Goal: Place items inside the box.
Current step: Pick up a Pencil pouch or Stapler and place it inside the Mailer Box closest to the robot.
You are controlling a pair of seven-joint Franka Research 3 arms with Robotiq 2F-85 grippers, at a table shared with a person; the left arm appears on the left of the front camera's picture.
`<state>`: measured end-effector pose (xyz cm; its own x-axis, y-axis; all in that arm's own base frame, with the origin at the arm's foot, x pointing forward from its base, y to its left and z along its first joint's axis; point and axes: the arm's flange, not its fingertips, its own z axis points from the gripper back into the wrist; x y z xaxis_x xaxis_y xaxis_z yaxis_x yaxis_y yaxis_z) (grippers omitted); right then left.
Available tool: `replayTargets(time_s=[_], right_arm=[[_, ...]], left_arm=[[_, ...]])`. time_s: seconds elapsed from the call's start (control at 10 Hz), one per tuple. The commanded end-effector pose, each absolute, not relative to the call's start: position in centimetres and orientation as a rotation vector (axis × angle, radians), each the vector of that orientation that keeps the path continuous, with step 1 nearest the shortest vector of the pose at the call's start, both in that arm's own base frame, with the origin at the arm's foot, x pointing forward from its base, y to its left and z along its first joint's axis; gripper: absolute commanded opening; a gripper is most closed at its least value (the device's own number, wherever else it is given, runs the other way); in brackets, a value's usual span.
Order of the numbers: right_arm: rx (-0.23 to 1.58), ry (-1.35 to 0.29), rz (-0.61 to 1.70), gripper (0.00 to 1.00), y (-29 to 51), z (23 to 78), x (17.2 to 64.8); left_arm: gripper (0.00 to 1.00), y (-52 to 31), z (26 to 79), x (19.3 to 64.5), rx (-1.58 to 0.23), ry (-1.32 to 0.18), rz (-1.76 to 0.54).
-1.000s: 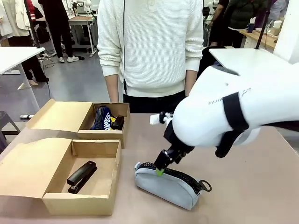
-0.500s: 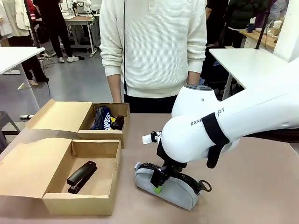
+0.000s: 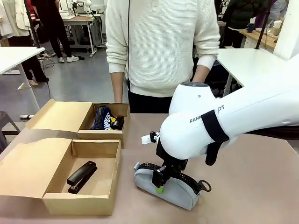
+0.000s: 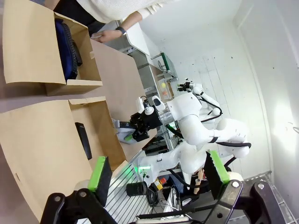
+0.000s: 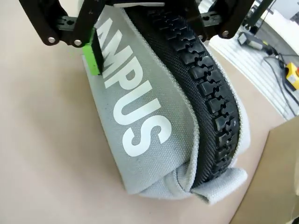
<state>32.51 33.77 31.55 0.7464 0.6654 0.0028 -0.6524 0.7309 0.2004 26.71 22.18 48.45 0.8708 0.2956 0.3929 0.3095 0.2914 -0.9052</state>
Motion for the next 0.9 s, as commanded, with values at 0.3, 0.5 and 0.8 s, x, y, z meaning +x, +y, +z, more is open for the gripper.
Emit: replayTargets(time_s=[0.3, 0.5, 0.8], right_arm=[[0.209, 0.101, 0.694, 0.0, 33.79, 31.44, 32.43], [0.216, 0.107, 0.687, 0.0, 33.49, 31.5, 32.35], [0.217, 0.107, 0.688, 0.0, 33.08, 32.29, 32.19]], left_arm=[[1.0, 22.02, 48.46, 26.39, -1.289, -0.566, -0.022], [1.0, 22.02, 48.46, 26.39, -1.289, -0.566, -0.022], [1.0, 22.02, 48.46, 26.39, -1.289, -0.566, -0.022]])
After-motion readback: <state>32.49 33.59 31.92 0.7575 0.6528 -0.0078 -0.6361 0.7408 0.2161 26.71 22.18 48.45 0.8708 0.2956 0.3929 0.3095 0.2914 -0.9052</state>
